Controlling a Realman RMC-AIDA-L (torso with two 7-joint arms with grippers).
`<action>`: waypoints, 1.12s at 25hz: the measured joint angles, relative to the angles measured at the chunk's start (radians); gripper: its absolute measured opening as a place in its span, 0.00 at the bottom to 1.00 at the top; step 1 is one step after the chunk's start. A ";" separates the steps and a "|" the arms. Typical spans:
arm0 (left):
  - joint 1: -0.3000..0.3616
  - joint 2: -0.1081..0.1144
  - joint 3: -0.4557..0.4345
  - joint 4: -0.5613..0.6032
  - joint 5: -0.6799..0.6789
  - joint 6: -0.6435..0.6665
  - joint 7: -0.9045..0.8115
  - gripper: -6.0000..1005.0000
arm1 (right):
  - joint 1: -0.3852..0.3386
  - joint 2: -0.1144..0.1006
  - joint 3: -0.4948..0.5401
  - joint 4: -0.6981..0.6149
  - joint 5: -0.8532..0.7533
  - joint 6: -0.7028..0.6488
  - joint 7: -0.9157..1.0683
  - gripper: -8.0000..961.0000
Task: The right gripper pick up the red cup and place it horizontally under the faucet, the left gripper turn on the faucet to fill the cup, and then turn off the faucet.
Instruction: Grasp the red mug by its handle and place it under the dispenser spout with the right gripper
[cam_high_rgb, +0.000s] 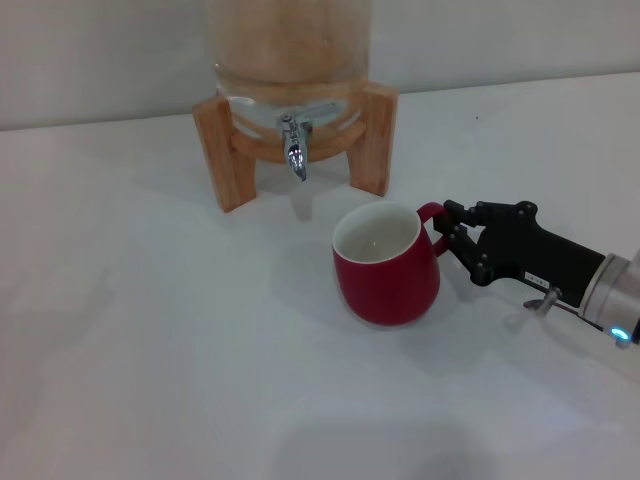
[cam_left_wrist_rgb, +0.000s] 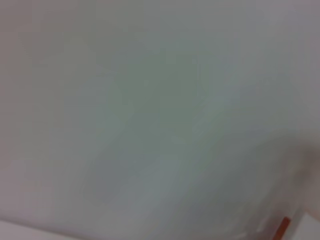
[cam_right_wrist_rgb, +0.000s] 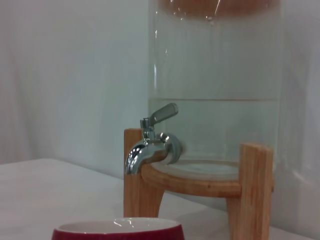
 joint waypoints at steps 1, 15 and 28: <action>0.000 0.000 0.000 0.000 0.006 0.004 0.001 0.87 | 0.004 0.000 0.000 0.000 0.000 -0.006 0.000 0.15; -0.004 0.001 -0.001 0.006 0.068 0.047 0.000 0.87 | 0.048 0.002 0.002 0.036 0.041 -0.066 0.002 0.15; -0.009 0.001 0.000 0.002 0.067 0.048 -0.003 0.87 | 0.108 0.002 0.001 0.084 0.066 -0.139 -0.011 0.15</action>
